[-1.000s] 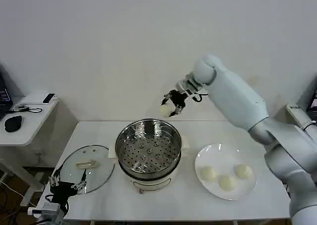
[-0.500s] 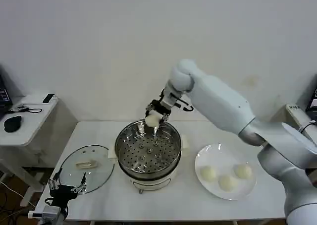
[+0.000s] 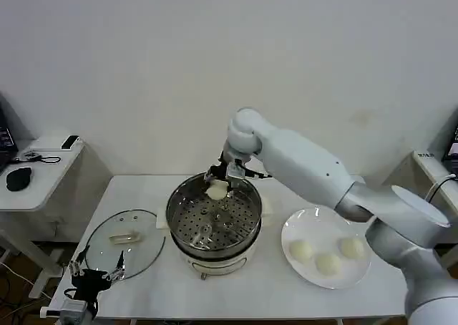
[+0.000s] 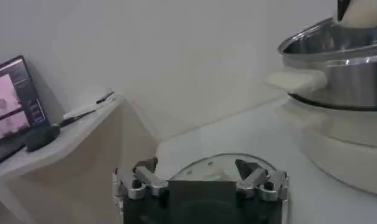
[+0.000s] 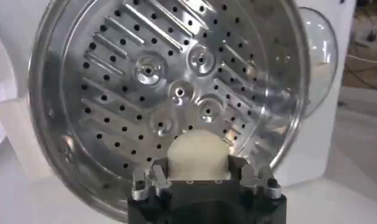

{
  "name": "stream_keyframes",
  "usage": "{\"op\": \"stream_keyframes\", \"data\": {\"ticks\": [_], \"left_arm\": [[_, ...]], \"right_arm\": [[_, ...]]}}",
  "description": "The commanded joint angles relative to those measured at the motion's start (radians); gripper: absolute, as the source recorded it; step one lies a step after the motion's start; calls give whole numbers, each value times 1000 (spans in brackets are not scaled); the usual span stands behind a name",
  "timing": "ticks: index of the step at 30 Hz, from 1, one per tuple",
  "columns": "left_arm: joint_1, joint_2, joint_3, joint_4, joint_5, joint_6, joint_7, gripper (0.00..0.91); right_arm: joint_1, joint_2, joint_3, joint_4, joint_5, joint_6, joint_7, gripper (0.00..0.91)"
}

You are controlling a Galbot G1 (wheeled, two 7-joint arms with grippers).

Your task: Take steamed baozi put them in steamer then cover it.

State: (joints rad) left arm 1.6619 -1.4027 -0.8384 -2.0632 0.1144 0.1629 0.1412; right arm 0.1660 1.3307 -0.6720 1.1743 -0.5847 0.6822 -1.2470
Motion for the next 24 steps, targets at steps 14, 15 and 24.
{"op": "stream_keyframes", "data": {"ticks": [14, 15, 24], "left_arm": [[2, -2, 2, 10, 3, 0, 1, 907], [2, -1, 2, 10, 3, 0, 1, 907], [0, -2, 2, 19, 3, -2, -2, 907]], "right_arm": [[-35, 86, 3, -119, -130, 42, 61, 655], [-35, 91, 3, -125, -135, 42, 63, 655], [-32, 128, 6, -171, -148, 47, 76, 655]]}}
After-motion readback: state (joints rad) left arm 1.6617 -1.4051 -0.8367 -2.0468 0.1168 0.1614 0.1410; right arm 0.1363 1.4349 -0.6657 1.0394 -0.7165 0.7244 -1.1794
